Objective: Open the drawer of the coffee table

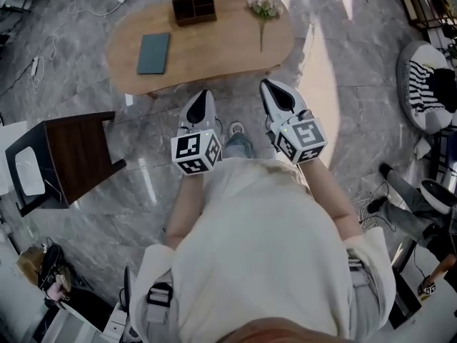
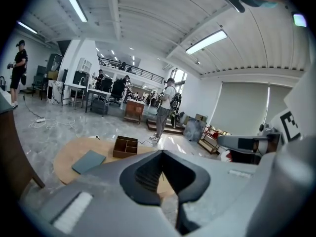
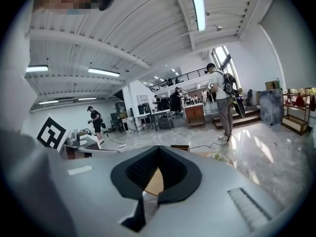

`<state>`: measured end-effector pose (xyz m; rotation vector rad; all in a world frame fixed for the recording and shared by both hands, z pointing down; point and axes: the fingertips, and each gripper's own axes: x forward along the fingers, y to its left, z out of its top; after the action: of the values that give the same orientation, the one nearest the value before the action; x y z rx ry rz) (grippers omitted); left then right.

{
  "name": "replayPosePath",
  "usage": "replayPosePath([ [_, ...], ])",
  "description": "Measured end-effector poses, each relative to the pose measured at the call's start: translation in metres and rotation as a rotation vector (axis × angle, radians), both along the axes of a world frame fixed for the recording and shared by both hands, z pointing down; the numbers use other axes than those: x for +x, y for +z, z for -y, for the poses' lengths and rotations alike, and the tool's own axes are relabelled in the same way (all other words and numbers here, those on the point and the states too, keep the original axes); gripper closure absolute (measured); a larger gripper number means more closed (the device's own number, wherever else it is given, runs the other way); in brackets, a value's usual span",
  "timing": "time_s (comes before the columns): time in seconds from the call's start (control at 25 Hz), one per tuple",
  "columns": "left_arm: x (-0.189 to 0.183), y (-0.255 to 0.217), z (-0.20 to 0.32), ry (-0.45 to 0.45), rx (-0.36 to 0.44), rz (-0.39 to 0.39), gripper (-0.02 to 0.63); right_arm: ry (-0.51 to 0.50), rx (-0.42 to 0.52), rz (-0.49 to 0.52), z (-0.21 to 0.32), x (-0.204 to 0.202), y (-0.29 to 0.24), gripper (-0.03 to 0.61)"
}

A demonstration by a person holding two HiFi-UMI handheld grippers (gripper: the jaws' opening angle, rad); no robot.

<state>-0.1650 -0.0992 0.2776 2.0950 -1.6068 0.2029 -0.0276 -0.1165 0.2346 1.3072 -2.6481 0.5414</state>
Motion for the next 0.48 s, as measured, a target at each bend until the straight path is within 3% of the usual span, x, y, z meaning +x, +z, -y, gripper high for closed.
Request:
replayPosePath([
  [0.48, -0.019, 0.076, 0.05, 0.025, -0.114, -0.019, 0.612, 0.096, -0.103, -0.036, 0.061, 0.023, 0.073, 0.577],
])
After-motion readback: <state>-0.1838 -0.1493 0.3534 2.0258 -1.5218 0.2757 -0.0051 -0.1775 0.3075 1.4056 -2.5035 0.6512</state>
